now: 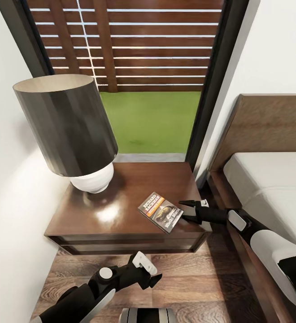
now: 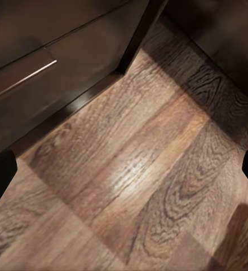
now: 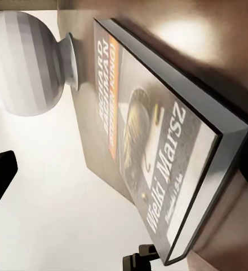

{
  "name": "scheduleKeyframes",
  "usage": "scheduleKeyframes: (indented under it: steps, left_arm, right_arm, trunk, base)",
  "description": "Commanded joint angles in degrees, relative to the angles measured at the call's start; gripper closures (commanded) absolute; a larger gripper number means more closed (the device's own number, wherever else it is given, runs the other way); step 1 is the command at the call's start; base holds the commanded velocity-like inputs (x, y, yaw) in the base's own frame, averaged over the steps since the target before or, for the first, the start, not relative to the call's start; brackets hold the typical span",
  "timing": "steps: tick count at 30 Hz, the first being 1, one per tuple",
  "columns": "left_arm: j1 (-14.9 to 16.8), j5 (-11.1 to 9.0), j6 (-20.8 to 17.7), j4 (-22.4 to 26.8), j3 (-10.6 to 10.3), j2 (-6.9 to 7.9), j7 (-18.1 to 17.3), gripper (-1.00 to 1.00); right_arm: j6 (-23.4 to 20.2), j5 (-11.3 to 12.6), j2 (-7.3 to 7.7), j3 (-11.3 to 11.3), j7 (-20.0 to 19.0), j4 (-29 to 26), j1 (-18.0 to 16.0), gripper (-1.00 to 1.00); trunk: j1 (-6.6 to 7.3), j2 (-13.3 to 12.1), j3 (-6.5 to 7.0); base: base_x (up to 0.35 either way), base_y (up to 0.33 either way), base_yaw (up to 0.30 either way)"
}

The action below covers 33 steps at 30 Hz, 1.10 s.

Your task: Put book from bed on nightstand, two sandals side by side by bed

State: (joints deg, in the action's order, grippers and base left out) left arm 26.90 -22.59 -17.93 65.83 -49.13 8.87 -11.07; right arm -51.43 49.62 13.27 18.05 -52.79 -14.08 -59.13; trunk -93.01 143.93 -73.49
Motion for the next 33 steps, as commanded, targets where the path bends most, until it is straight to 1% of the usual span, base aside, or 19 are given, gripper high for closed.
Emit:
scheduleKeyframes:
  steps: [1,15,22,28,30,32,33]
  left_arm:
    - [0.00,0.00,0.00,0.00,0.00,0.00,0.00,-1.00]
    - [0.00,-0.12,0.07,0.00,0.00,0.10,0.01,-1.00]
    - [0.00,-0.18,0.02,-0.18,0.00,0.04,0.07,-1.00]
    - [0.00,-0.09,0.00,-0.58,0.00,-0.08,0.02,-1.00]
    - [0.00,-0.04,0.00,-0.65,0.00,-0.08,0.01,-1.00]
    - [0.00,-0.02,0.00,-0.67,0.00,-0.08,0.00,-1.00]
    - [0.00,-0.01,0.00,-0.68,0.00,-0.08,0.00,-1.00]
  right_arm:
    - [0.19,-0.32,0.01,0.14,0.05,0.02,0.00,-1.00]
    - [0.36,-0.32,0.01,0.14,0.14,0.02,0.02,-1.00]
    - [1.37,-0.32,0.01,0.06,0.14,0.02,-0.01,-1.00]
    - [4.35,-0.25,0.01,-0.04,3.01,-0.07,0.01,-1.00]
    - [5.70,-0.24,0.01,-0.89,3.98,-0.17,0.01,-1.00]
    - [6.40,-0.27,0.01,-2.45,4.39,-0.21,0.02,-1.00]
    - [6.70,-0.32,0.01,-3.68,4.73,-0.24,0.02,-1.00]
  trunk:
    - [0.00,0.00,0.00]
    - [0.00,0.00,0.00]
    - [0.18,-0.09,1.55]
    - [0.33,-0.17,2.88]
    - [0.39,-0.20,3.32]
    - [0.44,-0.23,3.76]
    - [0.46,-0.24,3.99]
  base:
    - [0.000,0.000,0.000]
    - [-0.033,0.000,0.000]
    - [-0.002,0.000,0.000]
    - [0.000,0.000,0.000]
    - [0.000,0.000,0.000]
    - [0.000,0.000,0.000]
    - [0.000,0.000,0.000]
